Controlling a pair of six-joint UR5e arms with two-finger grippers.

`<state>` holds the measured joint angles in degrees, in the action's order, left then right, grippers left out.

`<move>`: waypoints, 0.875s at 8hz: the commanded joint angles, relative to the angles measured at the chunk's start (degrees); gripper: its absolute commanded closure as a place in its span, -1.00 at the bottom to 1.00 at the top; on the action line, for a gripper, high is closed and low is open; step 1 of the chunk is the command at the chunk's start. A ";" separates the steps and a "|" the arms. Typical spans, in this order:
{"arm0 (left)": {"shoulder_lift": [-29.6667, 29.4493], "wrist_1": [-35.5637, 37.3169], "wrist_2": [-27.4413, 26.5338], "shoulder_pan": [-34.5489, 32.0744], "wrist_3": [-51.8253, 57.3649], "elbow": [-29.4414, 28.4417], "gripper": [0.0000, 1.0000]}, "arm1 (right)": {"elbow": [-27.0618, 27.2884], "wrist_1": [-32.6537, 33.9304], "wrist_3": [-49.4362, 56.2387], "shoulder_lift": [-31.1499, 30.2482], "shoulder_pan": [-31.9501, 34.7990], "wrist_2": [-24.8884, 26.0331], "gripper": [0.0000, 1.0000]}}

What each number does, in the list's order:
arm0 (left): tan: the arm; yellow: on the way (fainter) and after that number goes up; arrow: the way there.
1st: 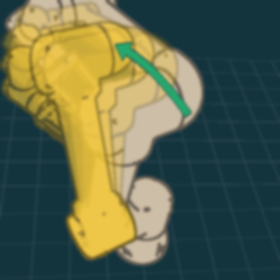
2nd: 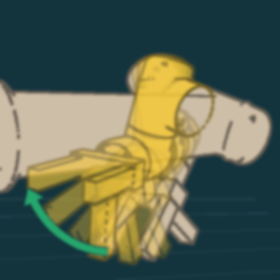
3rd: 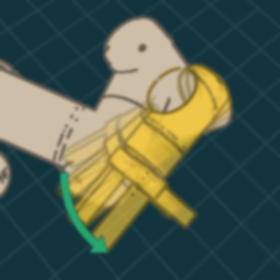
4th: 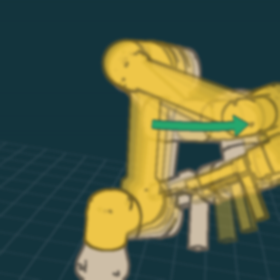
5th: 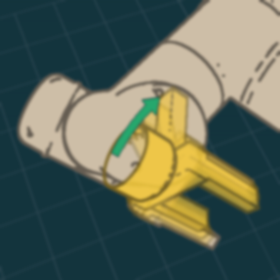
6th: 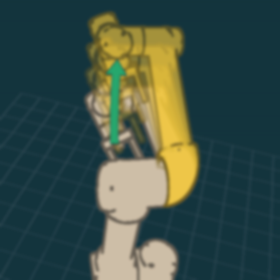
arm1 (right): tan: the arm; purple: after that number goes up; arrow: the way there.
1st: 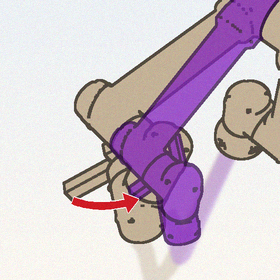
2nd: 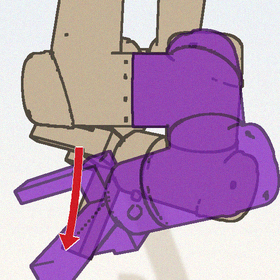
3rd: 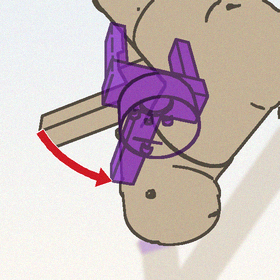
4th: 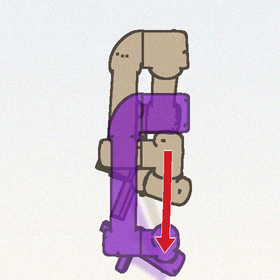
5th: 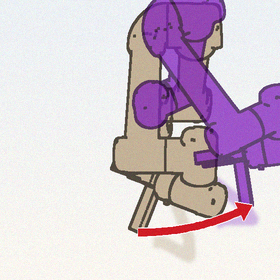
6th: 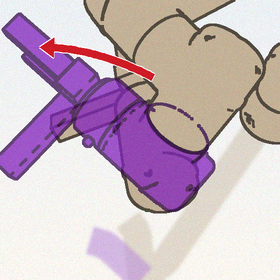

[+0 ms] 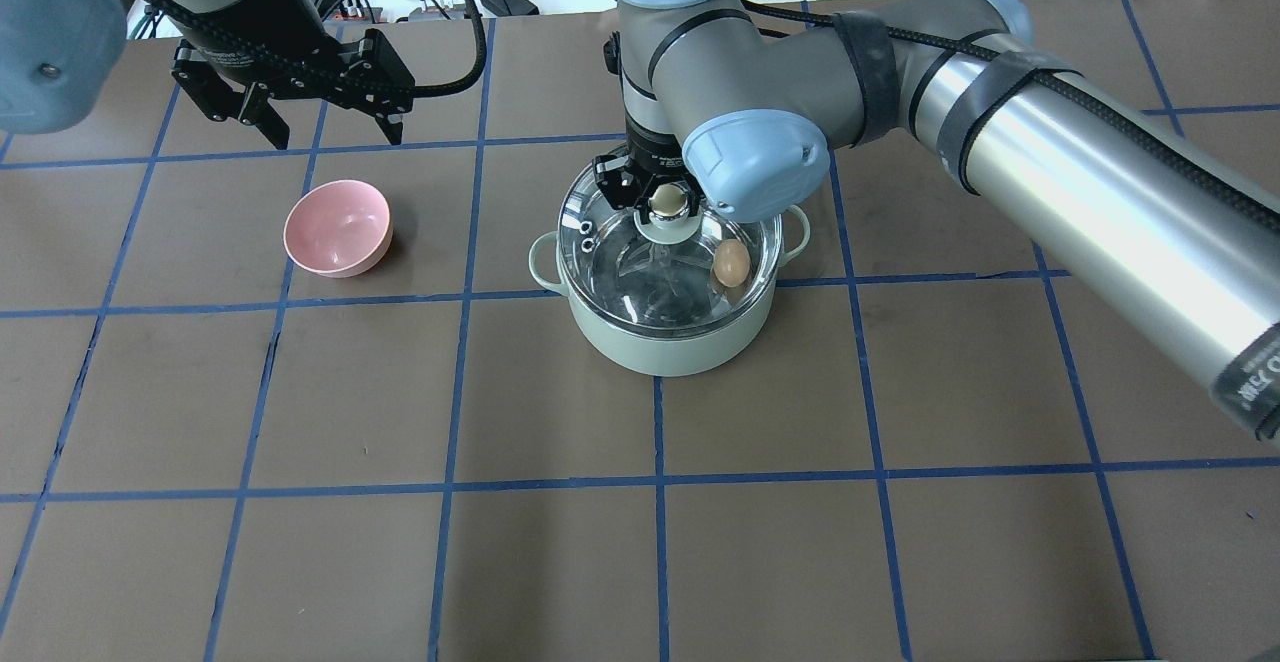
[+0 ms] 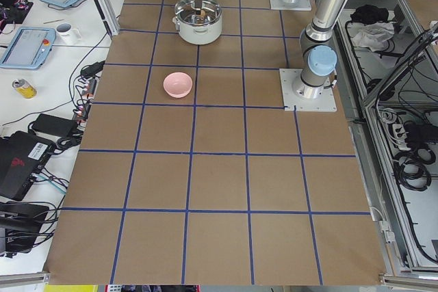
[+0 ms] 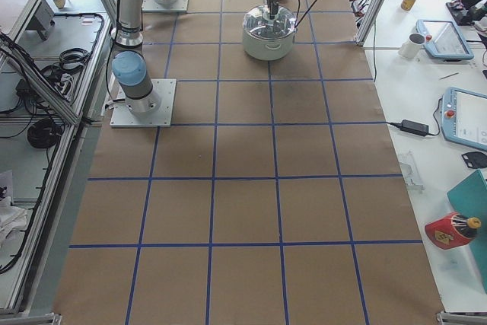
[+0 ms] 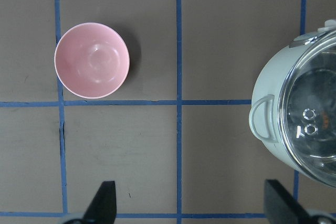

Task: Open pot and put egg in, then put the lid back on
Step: 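Lower the glass lid onto the pot with the right gripper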

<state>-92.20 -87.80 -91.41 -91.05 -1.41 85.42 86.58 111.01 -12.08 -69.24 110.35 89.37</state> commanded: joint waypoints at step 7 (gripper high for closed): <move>0.00 0.00 0.00 0.08 0.00 0.01 -1.00 | 0.08 -0.09 0.04 -0.19 -0.05 -0.08 1.00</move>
<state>-92.22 -87.80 -91.40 -91.05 -1.41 85.43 86.66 111.01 -12.08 -69.11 110.30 88.94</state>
